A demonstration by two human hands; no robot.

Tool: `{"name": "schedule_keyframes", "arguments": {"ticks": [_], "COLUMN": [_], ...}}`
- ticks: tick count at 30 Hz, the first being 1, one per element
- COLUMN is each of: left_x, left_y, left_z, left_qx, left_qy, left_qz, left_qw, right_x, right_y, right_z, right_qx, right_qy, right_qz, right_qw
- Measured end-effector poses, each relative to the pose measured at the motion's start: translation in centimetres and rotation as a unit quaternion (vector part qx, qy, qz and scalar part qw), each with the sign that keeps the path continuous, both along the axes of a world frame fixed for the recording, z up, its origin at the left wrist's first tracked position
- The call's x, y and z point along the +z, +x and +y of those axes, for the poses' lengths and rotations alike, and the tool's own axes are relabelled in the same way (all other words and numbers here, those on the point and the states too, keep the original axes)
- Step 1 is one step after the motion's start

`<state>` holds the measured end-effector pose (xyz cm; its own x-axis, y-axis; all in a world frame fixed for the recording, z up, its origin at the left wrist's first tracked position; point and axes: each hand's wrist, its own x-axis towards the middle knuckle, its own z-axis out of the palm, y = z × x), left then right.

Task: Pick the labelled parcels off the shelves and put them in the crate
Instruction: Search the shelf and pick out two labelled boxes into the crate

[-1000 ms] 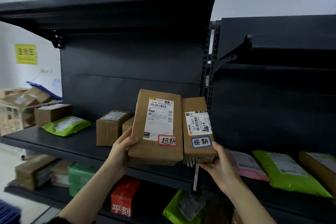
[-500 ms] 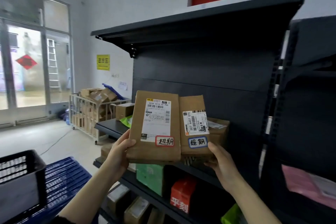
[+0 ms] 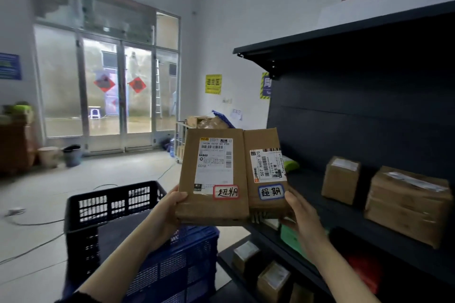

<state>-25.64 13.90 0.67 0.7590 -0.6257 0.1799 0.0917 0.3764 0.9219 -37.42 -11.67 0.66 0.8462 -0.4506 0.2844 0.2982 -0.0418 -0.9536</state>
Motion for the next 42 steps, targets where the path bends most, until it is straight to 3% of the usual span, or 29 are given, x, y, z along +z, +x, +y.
{"name": "schedule_keyframes", "arguments": {"ticks": [8, 18, 27, 42], "left_x": [-1.7, -2.8, -2.8, -4.2], "left_y": [3.0, 5.7, 12.1, 27.9], "left_z": [12.0, 21.0, 22.3, 20.9], "left_qx": [0.092, 0.224, 0.267, 0.312], "left_qy": [0.007, 0.02, 0.052, 0.026], "left_qz": [0.056, 0.047, 0.027, 0.058], "left_qw": [0.994, 0.973, 0.962, 0.948], "right_x": [-1.0, -0.7, -0.9, -2.9], "right_y": [7.5, 16.0, 25.5, 45.6], "right_z": [9.8, 18.3, 19.8, 17.9], "right_qx": [0.06, 0.162, 0.223, 0.316], "right_qy": [-0.023, -0.037, -0.037, -0.01], "right_qz": [0.015, 0.026, 0.025, 0.07], "right_qw": [0.998, 0.986, 0.974, 0.946]}}
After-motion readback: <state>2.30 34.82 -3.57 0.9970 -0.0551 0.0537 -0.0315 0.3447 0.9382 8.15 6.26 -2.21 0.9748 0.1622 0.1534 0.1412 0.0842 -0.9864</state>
